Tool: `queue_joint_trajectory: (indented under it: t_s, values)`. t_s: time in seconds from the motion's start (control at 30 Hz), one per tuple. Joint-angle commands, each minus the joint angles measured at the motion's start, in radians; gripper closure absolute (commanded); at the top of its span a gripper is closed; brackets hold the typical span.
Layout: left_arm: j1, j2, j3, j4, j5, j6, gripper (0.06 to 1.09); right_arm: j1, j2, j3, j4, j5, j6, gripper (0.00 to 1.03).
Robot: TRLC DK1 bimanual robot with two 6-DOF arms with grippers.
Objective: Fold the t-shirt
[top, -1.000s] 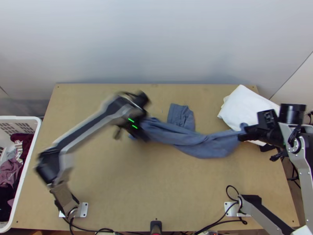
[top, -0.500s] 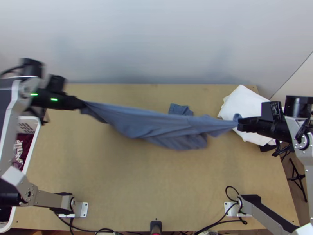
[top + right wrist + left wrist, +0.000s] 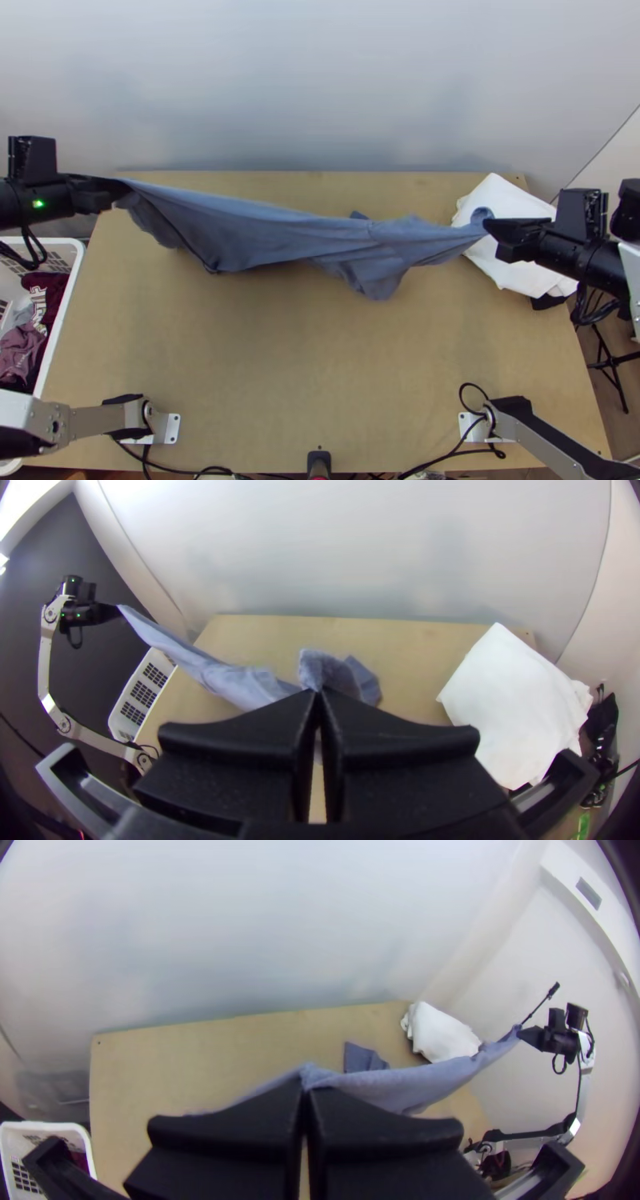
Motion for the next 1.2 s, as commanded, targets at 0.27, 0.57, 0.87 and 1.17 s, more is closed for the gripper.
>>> queue_joint_trajectory:
  t_s: [0.27,0.57,0.87,1.17]
  values:
    - [-0.145,0.051,-0.32,0.161,-0.013,0.126,1.05,-0.004,-0.019,-0.341,0.045,0.029,-0.085,1.0]
    - [-0.276,0.151,-0.522,0.388,-0.164,0.176,1.05,-0.101,0.01,-0.551,0.169,0.052,-0.162,1.0]
    - [-0.303,0.369,-0.479,0.604,-0.321,0.222,1.04,-0.127,0.104,-0.601,0.395,0.162,-0.15,1.0]
    - [-0.277,0.261,-0.267,0.537,-0.316,0.107,1.04,-0.107,0.001,-0.462,0.418,0.187,-0.105,1.0]
